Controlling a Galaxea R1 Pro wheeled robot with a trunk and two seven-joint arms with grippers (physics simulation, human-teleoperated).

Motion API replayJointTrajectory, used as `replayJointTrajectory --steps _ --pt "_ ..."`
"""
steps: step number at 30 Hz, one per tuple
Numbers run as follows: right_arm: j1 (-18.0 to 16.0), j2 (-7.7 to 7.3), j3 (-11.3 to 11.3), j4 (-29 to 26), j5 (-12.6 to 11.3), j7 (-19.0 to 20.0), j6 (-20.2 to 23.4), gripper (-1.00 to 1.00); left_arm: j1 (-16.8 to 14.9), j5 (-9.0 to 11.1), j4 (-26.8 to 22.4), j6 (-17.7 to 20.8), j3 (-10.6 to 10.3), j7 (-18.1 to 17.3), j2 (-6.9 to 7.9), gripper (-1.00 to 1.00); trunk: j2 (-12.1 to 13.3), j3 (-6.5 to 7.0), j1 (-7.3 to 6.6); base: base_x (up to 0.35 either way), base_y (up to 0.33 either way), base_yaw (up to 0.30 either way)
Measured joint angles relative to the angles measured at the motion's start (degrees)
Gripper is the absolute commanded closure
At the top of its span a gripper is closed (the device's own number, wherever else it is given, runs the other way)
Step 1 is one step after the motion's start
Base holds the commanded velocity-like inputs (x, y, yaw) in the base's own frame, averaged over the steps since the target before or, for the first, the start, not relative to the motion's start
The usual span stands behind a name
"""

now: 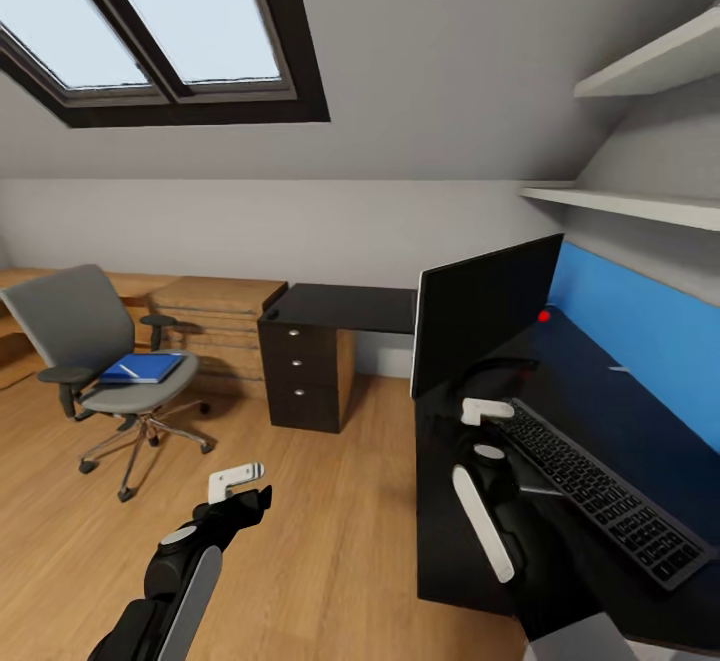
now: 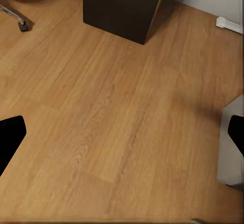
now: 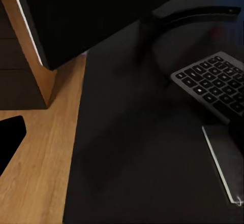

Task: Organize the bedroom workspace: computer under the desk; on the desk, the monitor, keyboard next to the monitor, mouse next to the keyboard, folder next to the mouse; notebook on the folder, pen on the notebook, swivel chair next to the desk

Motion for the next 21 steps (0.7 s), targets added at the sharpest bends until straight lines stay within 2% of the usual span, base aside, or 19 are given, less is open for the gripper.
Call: replayJointTrajectory --steps 1,4,5,7,9,11,12,15,21 --pt "0.00 -0.07 -1.35 0.06 0.04 0.05 0.02 -1.00 0.00 0.01 0.02 0.00 0.01 0.00 0.02 -1.00 0.00 0.00 0.00 0.001 -0.344 0.000" --pt "0.00 -0.36 -3.42 0.57 0.04 0.15 0.02 -1.00 0.00 0.02 0.03 -0.01 0.01 0.00 0.02 -1.00 0.00 0.00 -0.01 0.044 -0.307 0.000" --pt "-0.02 -1.39 -5.40 1.86 0.12 0.27 -0.04 -1.00 0.00 0.02 0.02 0.01 0.02 0.00 0.03 -1.00 0.00 0.00 -0.01 0.055 -0.188 0.000" --pt "-0.05 -2.32 -6.38 2.47 -0.01 0.33 -0.44 -1.00 0.00 0.03 0.02 0.02 0.02 0.01 0.02 -1.00 0.00 0.00 -0.01 0.032 -0.108 0.000" --pt "-0.08 -3.54 -6.96 3.28 -0.17 0.34 -1.32 -1.00 0.00 0.03 0.02 0.03 0.03 0.01 0.02 -1.00 0.00 0.00 0.00 0.013 -0.044 0.000" --pt "-0.11 -4.07 -7.16 3.87 -0.20 0.43 -1.96 -1.00 0.00 0.03 0.02 0.02 0.02 0.01 0.02 -1.00 0.00 0.00 0.00 0.006 -0.021 0.000" --pt "-0.22 -5.26 -7.49 6.66 -0.29 0.46 -4.15 -1.00 0.00 0.03 0.01 0.03 0.03 0.01 0.02 -1.00 0.00 0.00 0.00 0.002 -0.008 0.000" --pt "-0.37 -6.25 -7.90 9.25 -0.37 0.46 -6.29 -1.00 0.00 0.03 0.06 0.03 0.02 0.01 0.02 -1.00 0.00 0.00 0.00 0.001 -0.005 0.000" --pt "-1.21 -7.04 -8.44 11.61 -0.35 0.43 -9.75 -1.00 0.00 0.03 0.23 0.01 0.01 0.01 -0.01 -1.00 0.00 0.00 0.00 0.019 -0.004 0.000"
